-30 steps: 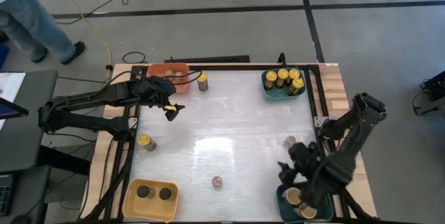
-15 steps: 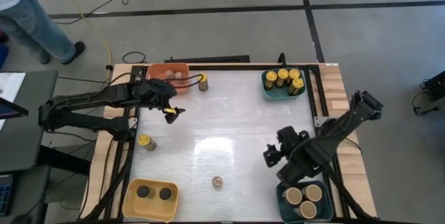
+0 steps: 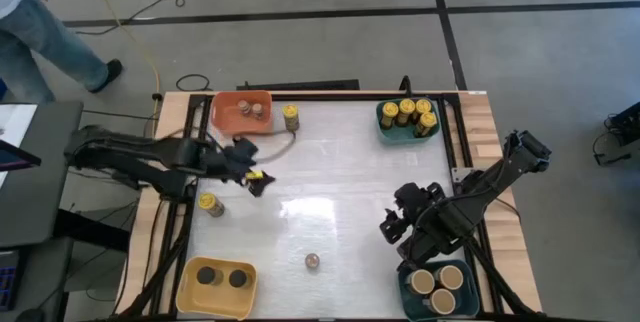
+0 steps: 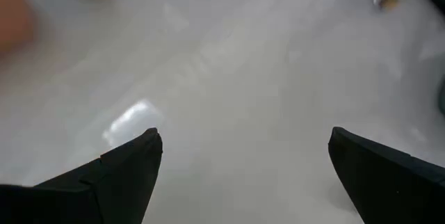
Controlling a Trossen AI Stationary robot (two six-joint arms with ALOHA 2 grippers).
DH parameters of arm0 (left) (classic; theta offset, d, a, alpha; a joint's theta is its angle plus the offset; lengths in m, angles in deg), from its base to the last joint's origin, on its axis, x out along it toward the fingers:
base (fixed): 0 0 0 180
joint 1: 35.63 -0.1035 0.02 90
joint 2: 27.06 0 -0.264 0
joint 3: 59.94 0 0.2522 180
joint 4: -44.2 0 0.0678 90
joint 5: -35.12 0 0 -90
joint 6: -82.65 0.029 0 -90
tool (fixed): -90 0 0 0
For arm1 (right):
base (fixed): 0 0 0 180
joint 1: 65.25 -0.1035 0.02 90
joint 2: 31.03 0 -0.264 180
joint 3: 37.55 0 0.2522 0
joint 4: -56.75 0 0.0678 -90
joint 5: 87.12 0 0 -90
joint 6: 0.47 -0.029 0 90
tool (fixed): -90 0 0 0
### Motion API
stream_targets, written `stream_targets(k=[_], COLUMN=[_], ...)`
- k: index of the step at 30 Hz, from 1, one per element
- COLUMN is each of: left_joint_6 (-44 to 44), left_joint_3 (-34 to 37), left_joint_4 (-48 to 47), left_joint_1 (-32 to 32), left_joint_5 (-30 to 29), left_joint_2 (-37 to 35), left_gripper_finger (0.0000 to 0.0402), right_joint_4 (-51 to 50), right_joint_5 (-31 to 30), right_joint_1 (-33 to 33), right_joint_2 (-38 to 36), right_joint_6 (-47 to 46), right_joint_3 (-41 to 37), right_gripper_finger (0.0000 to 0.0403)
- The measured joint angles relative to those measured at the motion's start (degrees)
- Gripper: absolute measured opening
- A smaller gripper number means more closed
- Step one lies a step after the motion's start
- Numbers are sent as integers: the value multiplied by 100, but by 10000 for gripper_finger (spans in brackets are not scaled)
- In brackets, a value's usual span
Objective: Sort spices by type
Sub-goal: Put the bottom brown small seasoning bottle into the orange bin
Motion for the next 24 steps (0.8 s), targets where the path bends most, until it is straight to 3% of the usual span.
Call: stream_targets(k=[9, 17, 24], left_joint_6=[-1336, -1764, -1998], left_joint_3=[-1807, -3458, -4147], left_joint_4=[-747, -1304, -1034], left_joint_1=[1136, 1544, 1657], left_joint_5=[-244, 280, 855], left_joint_2=[2166, 3843, 4905], left_gripper_finger=[393, 393, 393], right_joint_4=[-24, -24, -21], right_joint_5=[226, 233, 237], right_joint_1=[-158, -394, -587], right_joint_2=[2, 2, 2], right_joint_6=[159, 161, 149], right_joint_3=[0, 1, 0], right_gripper_finger=[302, 302, 302])
